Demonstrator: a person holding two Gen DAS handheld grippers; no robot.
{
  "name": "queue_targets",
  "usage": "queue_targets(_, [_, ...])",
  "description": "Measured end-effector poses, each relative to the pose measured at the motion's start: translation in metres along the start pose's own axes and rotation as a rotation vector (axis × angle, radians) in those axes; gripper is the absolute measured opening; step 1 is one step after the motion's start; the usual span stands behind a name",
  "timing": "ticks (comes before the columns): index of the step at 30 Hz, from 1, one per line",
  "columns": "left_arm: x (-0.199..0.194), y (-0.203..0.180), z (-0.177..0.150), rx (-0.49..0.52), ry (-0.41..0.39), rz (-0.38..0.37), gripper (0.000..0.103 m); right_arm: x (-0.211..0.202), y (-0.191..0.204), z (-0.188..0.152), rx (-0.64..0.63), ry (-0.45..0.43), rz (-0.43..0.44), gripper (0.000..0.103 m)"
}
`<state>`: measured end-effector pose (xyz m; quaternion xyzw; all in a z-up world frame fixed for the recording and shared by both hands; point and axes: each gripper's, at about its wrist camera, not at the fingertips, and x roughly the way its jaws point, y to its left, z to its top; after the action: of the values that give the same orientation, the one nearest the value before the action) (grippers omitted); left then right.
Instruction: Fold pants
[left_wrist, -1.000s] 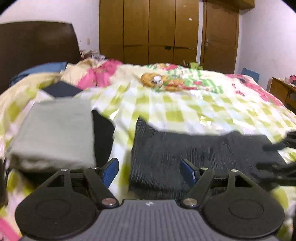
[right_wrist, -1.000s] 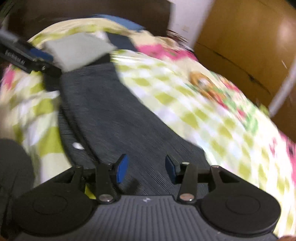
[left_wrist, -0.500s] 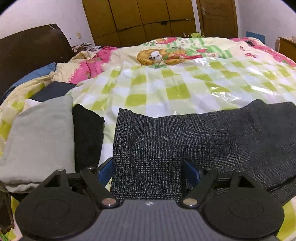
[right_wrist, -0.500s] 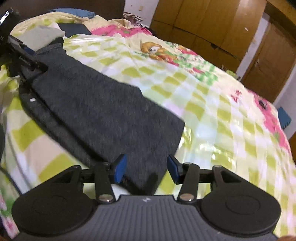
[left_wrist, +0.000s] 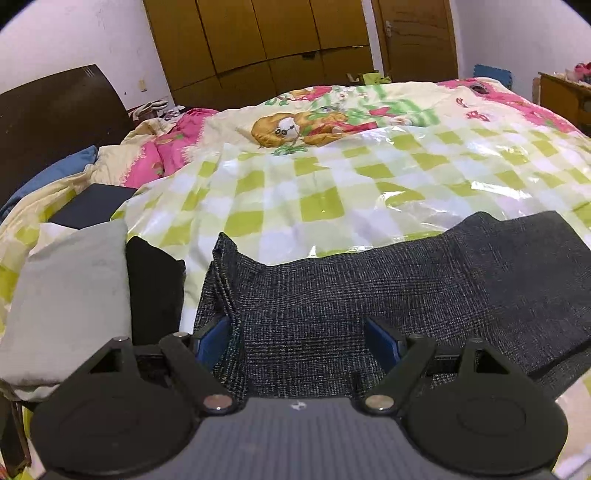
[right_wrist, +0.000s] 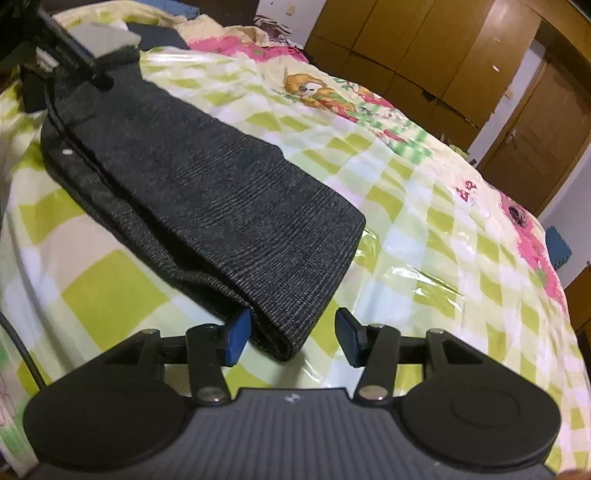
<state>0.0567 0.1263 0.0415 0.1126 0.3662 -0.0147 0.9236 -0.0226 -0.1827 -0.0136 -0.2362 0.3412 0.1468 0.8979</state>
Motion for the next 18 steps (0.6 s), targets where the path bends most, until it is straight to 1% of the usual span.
queue_targets(1, [0.001,0.0,0.0,-0.001,0.001,-0.001,0.092,0.002,-0.001,-0.001,-0.001,0.0,-0.018,0.058])
queue_targets(3, [0.002,0.0,0.0,-0.006,0.006,-0.002,0.092,0.002,-0.005,0.0,0.028,-0.008,-0.022,0.058])
queue_targets(5, [0.003,-0.001,0.0,-0.001,0.01,-0.004,0.092,-0.002,-0.009,0.002,0.061,-0.006,-0.004,0.058])
queue_targets(8, [0.002,-0.002,0.0,0.018,0.009,-0.015,0.092,-0.016,-0.01,0.002,0.058,-0.031,0.054,0.058])
queue_targets(9, [0.004,-0.003,-0.001,0.02,0.009,-0.018,0.092,-0.018,-0.011,0.003,0.062,-0.036,0.057,0.059])
queue_targets(10, [0.005,-0.003,-0.001,0.018,0.009,-0.019,0.092,-0.018,-0.011,0.004,0.064,-0.037,0.041,0.061])
queue_targets(13, [0.008,-0.006,0.0,0.002,0.013,-0.024,0.092,-0.007,-0.005,0.006,0.034,-0.017,0.039,0.061])
queue_targets(15, [0.006,-0.007,0.001,-0.003,0.008,-0.038,0.092,-0.001,0.004,0.006,-0.022,-0.004,0.033,0.061])
queue_targets(16, [0.005,-0.008,0.001,0.0,0.007,-0.042,0.092,0.001,0.007,0.005,-0.045,-0.008,0.021,0.061])
queue_targets(18, [0.006,-0.01,0.0,0.006,0.011,-0.047,0.092,0.005,0.007,0.004,-0.051,-0.014,0.001,0.061])
